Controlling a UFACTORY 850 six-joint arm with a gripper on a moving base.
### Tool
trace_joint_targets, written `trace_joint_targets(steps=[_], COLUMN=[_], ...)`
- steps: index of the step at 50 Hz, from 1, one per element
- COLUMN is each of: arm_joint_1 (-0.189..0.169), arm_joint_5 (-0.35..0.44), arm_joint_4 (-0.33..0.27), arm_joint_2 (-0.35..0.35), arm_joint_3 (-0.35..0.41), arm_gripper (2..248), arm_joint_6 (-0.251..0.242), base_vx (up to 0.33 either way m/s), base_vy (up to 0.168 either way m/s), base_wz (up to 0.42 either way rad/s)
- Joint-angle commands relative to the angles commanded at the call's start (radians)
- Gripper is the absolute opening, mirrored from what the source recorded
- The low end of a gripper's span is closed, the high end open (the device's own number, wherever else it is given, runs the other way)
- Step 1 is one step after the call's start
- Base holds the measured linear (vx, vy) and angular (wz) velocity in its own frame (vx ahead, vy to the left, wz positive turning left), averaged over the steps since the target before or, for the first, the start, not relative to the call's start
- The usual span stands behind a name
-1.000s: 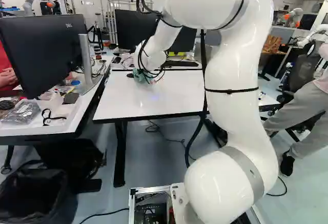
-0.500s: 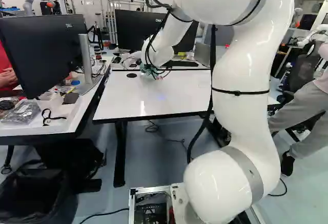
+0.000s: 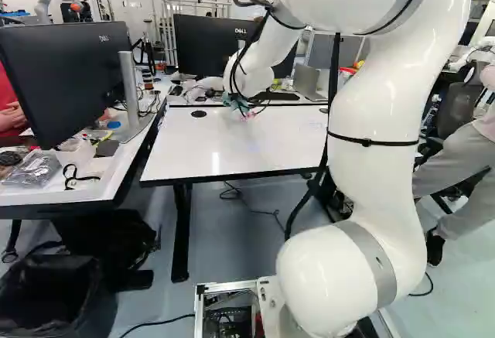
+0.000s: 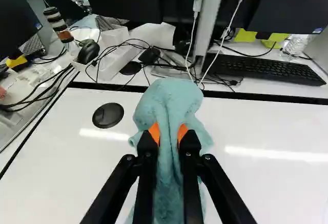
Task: Clean the table with the green towel
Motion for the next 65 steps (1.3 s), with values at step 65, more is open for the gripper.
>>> trace_joint_targets(steps=[65], arm_joint_1=[-0.085], arm_joint_5=[0.0], arm_joint_4=[0.0], arm_joint_2=[-0.005], arm_joint_3=[0.009], arm_gripper=[55], arm_joint_6=[0.0], base_vx=[0.0], base_vy=[0.0], base_wz=[0.0])
